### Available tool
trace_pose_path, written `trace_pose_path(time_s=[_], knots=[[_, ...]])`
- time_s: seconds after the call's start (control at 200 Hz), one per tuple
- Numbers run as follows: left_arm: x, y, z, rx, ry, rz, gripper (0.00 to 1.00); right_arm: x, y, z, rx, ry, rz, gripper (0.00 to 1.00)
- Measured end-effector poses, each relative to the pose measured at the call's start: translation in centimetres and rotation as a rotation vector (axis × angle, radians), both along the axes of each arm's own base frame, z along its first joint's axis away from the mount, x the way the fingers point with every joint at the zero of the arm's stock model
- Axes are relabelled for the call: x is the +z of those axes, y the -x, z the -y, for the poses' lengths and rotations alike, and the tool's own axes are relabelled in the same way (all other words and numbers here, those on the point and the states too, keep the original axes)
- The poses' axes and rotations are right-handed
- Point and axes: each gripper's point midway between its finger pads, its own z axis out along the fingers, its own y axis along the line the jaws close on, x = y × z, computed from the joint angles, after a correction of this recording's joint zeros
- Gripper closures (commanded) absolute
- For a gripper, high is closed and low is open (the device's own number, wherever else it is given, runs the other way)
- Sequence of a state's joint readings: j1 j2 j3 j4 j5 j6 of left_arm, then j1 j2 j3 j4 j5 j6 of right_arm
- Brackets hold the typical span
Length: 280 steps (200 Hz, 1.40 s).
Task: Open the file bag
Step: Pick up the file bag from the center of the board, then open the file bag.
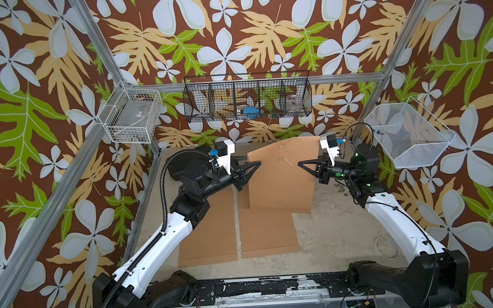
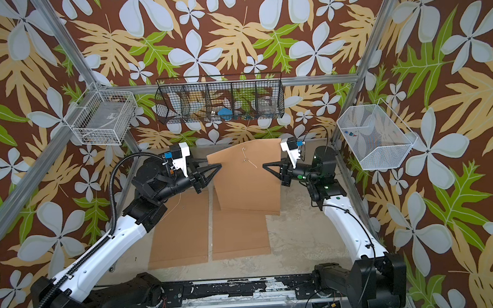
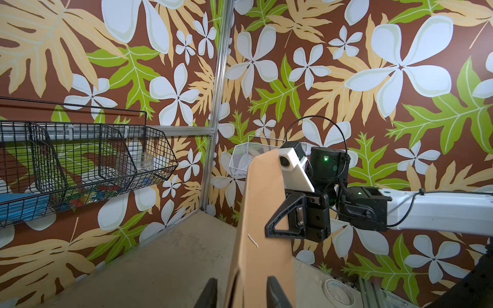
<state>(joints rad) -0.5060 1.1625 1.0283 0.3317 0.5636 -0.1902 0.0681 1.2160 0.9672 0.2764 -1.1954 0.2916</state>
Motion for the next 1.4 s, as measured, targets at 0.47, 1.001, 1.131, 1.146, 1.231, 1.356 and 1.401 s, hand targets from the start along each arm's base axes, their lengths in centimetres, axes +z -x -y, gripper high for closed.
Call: trace_pose_path(time_s=[0.47,1.001,1.131,1.146,1.231,1.356,1.401], knots=[[-1.8,-1.1,1.2,-0.037,-0.018,-0.058,0.95,1.4,1.8,-1.4,0.064,-0.002,0.049,1.00],[0.9,-2.9,-2.0,0.200,-0.017,0.002,1.00,0.9,-0.5,2.8,-0.360,0.104,0.027,0.56],[0.5,-3.1,-2.0,0.205,-0.026,-0.005,1.00,0.9,0.0,2.6,-0.345,0.102,0.024,0.59],[0.4,-3.1,-2.0,0.203,-0.026,-0.008,1.00,0.9,0.1,2.5,-0.335,0.101,0.023,0.59],[-0.1,-2.7,-1.6,0.170,-0.027,-0.017,1.00,0.5,0.4,1.3,-0.255,0.081,-0.011,0.57],[-0.4,-1.8,-0.9,0.104,-0.024,-0.017,1.00,1.0,1.3,-1.2,-0.114,0.077,-0.012,0.54],[-0.3,-1.4,-0.7,0.078,-0.017,-0.019,1.00,1.4,1.7,-2.1,-0.065,0.078,0.006,0.53]])
